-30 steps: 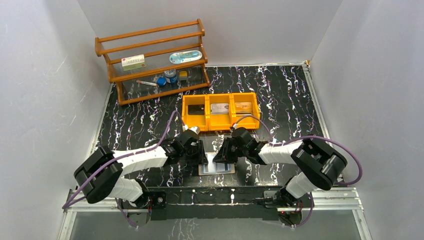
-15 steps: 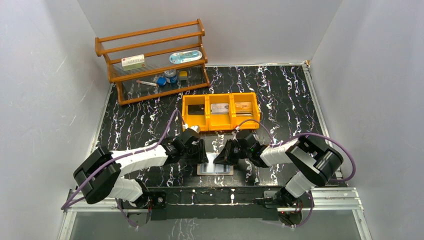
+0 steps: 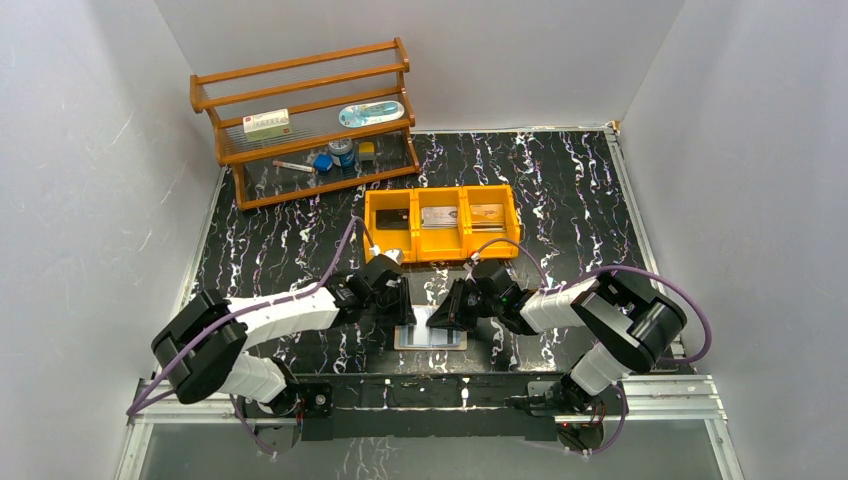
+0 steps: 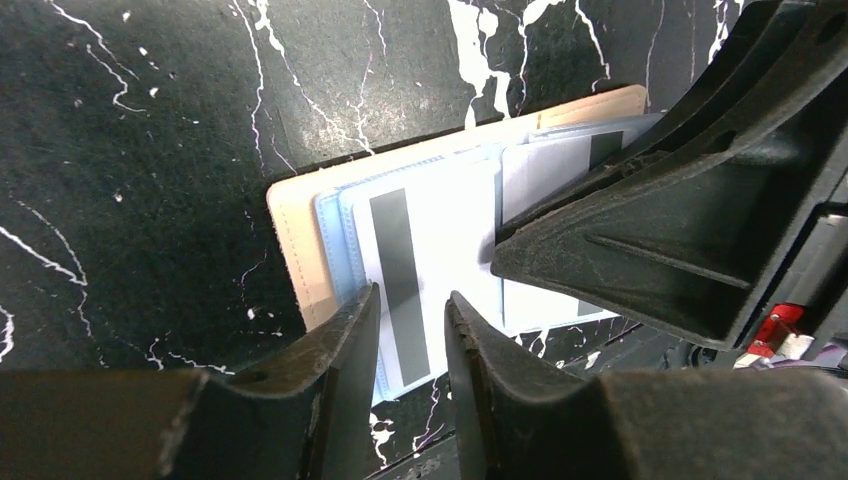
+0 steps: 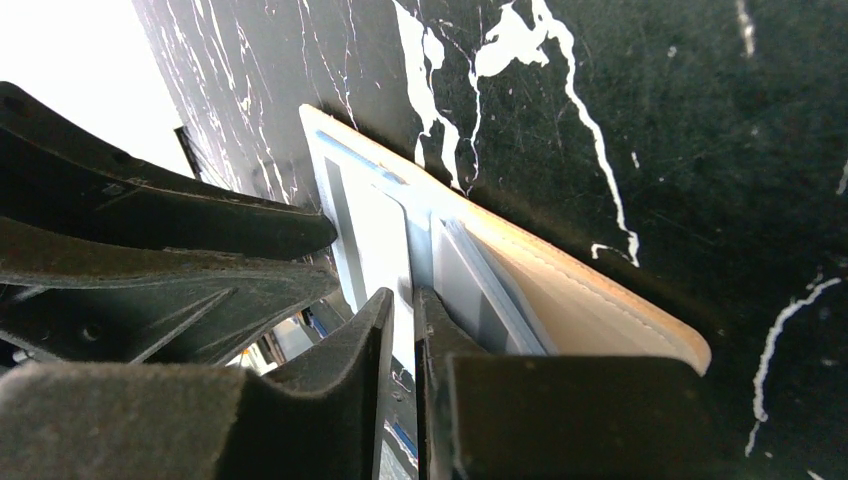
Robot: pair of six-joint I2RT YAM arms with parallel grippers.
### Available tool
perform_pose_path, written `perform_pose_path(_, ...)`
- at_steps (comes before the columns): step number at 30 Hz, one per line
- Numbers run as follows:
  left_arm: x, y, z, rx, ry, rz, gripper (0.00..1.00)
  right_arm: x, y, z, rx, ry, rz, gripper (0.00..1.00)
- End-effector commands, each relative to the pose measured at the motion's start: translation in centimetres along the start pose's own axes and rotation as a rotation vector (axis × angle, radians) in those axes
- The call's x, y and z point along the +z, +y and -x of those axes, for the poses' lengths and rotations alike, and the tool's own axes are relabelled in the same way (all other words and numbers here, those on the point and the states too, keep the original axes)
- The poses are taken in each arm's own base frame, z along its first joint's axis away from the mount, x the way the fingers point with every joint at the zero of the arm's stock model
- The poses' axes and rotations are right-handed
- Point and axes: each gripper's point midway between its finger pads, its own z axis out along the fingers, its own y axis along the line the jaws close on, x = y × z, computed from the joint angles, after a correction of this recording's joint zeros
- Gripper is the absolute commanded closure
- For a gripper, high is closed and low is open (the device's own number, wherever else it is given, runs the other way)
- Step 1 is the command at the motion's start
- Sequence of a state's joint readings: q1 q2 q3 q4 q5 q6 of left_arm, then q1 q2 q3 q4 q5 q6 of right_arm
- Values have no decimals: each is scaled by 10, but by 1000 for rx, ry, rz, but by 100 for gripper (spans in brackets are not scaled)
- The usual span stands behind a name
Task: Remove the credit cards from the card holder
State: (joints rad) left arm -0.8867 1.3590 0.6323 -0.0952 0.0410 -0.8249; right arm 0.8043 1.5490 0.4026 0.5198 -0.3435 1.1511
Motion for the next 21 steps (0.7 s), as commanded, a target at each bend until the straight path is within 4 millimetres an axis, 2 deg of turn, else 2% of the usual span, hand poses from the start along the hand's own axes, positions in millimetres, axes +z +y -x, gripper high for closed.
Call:
perform_pose_path(1, 6, -1, -9, 12, 43, -12, 72, -1, -1, 0, 9, 2, 4, 78)
perform_pose_path(8, 10, 17, -26, -24, 78, 37, 75, 3, 7, -2, 21, 26, 52, 77)
perform_pose_path(12, 7, 19, -26, -23, 66, 41, 76, 2, 12, -2, 25, 22, 76, 79)
perform_pose_path(16, 6, 22, -24, -20, 59, 59, 76, -3, 17, -1, 23, 13, 98, 72)
perform_pose_path(21, 6, 24, -25, -18, 61, 72, 77, -7, 19, 0, 30, 4, 107, 71)
